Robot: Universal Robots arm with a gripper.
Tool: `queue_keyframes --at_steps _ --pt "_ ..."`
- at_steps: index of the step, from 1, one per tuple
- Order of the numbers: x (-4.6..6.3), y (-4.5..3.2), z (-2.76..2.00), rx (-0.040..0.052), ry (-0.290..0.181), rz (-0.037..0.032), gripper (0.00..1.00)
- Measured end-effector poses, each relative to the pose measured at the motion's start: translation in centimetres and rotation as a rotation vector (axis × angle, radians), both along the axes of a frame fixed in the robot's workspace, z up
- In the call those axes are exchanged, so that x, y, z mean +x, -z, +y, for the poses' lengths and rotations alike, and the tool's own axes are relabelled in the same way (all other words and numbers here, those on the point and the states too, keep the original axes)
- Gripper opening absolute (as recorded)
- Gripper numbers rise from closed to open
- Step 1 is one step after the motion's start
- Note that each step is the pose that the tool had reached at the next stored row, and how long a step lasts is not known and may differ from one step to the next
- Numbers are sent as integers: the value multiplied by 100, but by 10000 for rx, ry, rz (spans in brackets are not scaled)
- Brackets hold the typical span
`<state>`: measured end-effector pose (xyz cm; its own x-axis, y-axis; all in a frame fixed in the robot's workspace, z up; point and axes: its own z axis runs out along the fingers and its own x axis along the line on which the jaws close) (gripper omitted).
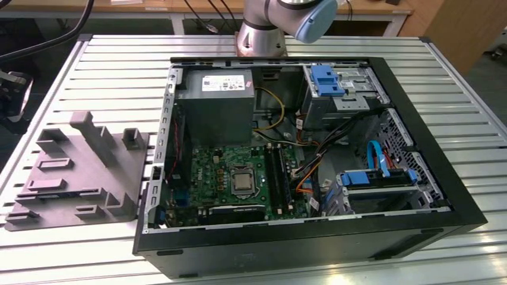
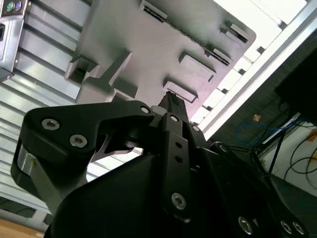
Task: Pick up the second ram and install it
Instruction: 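Pick up the second ram and move it above second insertion slot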
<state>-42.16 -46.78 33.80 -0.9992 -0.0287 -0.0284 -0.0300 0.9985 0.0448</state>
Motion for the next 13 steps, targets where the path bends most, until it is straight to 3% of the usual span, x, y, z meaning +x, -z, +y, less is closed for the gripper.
queue_keyframes --at_steps 13 --pt "0 22 0 1 -2368 0 10"
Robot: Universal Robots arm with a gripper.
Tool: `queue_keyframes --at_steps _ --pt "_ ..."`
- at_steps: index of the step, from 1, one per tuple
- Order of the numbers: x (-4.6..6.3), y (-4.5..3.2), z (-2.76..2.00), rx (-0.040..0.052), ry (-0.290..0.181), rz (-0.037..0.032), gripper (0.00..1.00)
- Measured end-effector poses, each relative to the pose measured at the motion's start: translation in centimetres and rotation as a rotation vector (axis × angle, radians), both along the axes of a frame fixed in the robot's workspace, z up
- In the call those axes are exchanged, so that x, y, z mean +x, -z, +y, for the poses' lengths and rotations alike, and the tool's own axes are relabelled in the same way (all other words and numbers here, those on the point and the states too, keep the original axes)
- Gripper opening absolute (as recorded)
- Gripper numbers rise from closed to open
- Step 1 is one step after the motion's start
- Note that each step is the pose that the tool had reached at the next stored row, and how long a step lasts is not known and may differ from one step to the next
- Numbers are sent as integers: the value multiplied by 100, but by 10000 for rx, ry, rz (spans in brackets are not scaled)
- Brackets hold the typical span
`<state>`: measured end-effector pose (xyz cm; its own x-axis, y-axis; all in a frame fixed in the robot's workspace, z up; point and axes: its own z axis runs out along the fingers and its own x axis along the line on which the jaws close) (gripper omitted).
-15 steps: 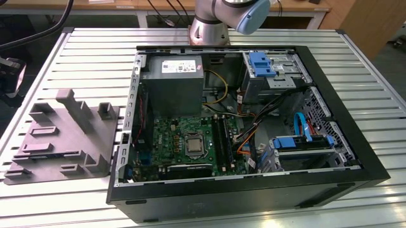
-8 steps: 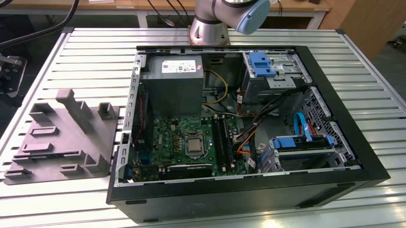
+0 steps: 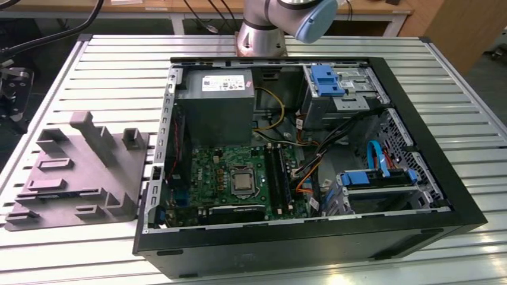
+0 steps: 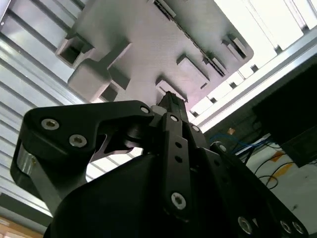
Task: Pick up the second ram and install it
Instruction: 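Pick up the second ram and move it above second insertion slot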
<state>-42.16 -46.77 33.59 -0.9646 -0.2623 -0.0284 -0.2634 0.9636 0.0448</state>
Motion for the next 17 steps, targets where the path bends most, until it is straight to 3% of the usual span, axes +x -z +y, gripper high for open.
queue_keyframes --at_steps 17 --pt "0 32 0 -6 -3086 1 10"
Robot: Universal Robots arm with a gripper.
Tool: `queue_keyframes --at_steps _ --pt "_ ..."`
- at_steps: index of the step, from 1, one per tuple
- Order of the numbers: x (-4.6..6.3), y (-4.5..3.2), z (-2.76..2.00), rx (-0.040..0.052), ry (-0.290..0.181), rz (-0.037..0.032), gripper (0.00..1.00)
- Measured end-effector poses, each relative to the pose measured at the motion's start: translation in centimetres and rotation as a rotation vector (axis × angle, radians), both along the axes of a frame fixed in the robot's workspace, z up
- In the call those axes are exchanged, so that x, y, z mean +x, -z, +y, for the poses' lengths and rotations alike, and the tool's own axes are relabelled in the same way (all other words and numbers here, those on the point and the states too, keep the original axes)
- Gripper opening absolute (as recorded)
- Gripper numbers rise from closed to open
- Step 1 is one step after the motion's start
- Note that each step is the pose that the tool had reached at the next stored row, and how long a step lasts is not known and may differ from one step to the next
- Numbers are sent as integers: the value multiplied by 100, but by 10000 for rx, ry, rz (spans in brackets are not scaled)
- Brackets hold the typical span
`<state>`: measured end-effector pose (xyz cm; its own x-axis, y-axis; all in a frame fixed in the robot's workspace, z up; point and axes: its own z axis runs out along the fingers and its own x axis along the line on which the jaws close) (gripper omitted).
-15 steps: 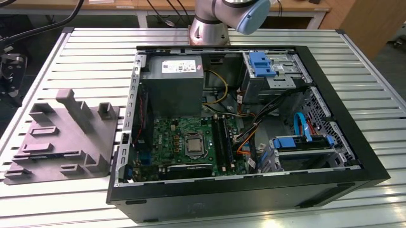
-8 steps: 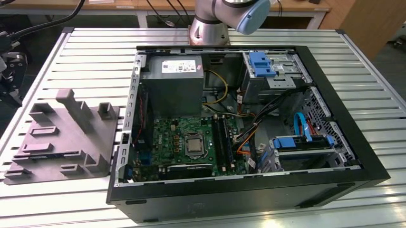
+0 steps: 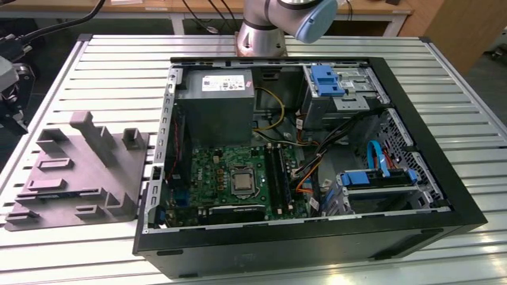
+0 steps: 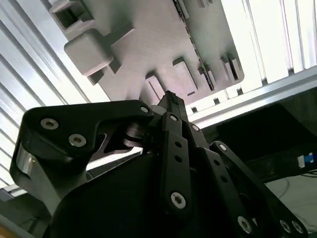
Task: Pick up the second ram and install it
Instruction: 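Pick up the second ram and move it above second insertion slot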
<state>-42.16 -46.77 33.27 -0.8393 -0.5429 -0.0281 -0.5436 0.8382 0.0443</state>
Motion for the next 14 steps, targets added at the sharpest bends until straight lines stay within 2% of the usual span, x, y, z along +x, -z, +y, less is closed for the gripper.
queue_keyframes --at_steps 14 --pt "0 60 0 -5 -2545 -1 10"
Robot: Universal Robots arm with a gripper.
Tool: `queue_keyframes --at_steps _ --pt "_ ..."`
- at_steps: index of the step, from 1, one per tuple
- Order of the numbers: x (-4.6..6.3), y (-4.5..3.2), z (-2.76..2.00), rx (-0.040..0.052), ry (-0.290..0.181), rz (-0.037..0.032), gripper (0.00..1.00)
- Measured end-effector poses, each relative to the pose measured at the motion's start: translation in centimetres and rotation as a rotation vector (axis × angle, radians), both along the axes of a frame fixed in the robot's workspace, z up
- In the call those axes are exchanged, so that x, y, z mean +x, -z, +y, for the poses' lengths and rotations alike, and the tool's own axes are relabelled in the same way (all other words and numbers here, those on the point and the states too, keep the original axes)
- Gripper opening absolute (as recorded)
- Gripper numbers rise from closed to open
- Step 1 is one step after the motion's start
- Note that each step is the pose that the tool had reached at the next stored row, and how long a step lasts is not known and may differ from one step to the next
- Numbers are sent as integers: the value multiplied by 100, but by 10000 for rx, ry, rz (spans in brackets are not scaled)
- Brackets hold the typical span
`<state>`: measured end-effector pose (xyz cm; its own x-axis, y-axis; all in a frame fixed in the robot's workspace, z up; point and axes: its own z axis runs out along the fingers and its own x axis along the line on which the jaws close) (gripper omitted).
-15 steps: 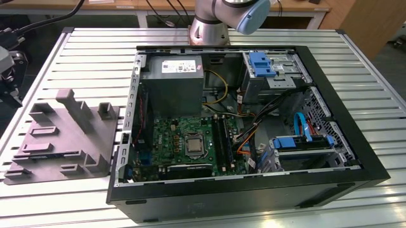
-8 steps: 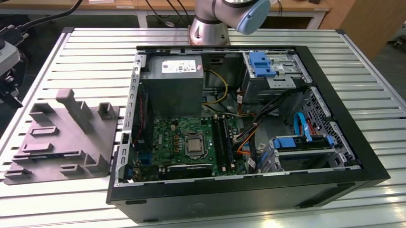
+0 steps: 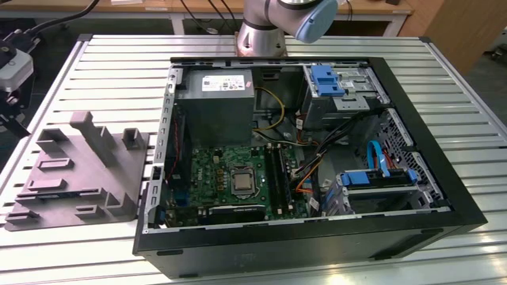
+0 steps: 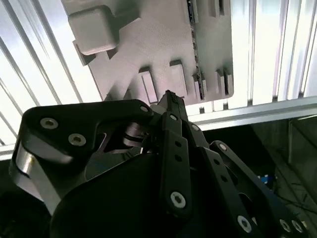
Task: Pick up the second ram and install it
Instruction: 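Pick up the second ram and move it above second insertion slot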
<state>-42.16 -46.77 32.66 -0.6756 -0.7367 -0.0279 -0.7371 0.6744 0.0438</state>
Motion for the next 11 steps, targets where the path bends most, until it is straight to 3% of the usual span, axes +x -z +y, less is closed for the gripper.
queue_keyframes --at_steps 11 --pt "0 56 0 -2 -2000 0 10"
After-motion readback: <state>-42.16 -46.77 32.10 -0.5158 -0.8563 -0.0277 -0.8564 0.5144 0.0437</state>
